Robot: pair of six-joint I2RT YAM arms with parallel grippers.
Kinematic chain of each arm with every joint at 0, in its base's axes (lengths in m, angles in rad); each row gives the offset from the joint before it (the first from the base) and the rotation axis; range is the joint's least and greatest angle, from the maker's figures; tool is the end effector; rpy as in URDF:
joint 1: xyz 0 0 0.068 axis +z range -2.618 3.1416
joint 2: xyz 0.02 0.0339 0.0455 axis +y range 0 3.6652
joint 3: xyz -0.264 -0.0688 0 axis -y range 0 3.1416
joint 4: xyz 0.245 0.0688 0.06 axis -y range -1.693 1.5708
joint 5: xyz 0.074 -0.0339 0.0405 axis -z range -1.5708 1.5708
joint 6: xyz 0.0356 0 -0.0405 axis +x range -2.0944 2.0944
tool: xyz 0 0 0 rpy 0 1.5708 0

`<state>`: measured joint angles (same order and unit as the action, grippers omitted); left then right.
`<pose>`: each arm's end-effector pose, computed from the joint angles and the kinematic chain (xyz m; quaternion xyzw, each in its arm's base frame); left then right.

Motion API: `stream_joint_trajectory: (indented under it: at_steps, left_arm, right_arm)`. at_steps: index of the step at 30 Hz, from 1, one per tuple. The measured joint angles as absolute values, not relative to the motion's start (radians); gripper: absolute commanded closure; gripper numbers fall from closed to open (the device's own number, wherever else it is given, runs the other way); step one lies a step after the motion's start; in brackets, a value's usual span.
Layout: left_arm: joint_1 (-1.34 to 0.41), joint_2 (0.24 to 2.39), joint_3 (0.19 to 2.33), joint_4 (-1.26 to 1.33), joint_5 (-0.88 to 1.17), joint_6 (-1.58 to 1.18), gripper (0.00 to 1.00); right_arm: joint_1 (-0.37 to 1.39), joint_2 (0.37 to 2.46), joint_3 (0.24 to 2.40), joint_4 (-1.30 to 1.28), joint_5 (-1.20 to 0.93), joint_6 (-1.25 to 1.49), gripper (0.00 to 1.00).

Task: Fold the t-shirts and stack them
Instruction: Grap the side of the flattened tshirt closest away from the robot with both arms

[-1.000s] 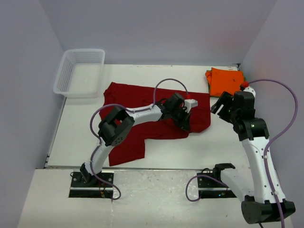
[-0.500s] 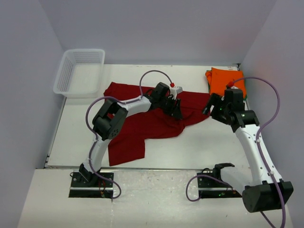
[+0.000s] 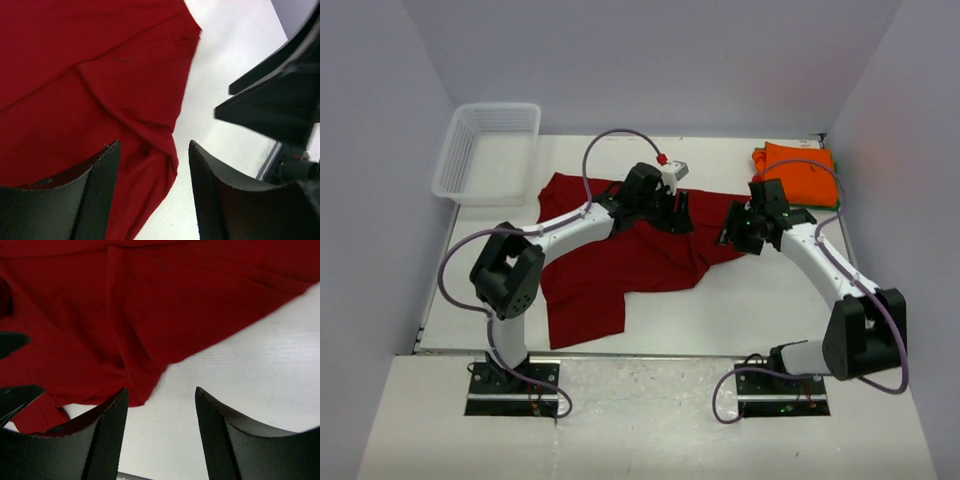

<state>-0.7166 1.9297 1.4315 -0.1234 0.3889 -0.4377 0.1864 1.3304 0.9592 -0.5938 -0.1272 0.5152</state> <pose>0.3256 -0.3015 0.2340 0.2088 0.8520 -0.3887 0.2820 0.2640 0.0544 0.2471 0.1372 0.9428 0.1593 0.2587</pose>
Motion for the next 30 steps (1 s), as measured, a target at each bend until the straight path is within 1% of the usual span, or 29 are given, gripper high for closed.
stream_joint_trajectory:
  at_steps: [6,9,10,12,13,15,19,30]
  left_arm:
    - [-0.716,1.799,1.374,-0.183,0.147,-0.454,0.48]
    - [-0.715,1.781,1.320,-0.215,0.052,-0.462,0.52]
    - [-0.715,1.778,1.299,-0.226,0.025,-0.464,0.57]
    - [-0.714,1.774,1.261,-0.247,-0.013,-0.475,0.61]
    - [-0.712,1.771,1.242,-0.260,-0.030,-0.480,0.65]
    - [-0.708,1.763,1.213,-0.280,-0.050,-0.488,0.68]
    - [-0.693,1.719,1.167,-0.304,-0.076,-0.494,0.68]
    - [-0.682,1.443,1.098,-0.321,-0.105,-0.498,0.66]
  right_arm:
    - [0.265,1.570,1.167,-0.610,-0.124,0.485,0.40]
    - [0.280,1.660,1.260,-0.612,-0.125,0.476,0.43]
    - [0.283,1.692,1.291,-0.618,-0.125,0.473,0.46]
    - [0.288,1.746,1.348,-0.636,-0.126,0.469,0.49]
    - [0.289,1.773,1.372,-0.636,-0.126,0.467,0.50]
    - [0.294,1.825,1.419,-0.648,-0.127,0.466,0.50]
    - [0.302,1.896,1.469,-0.666,-0.128,0.460,0.49]
    - [0.337,2.014,1.519,-0.713,-0.128,0.459,0.50]
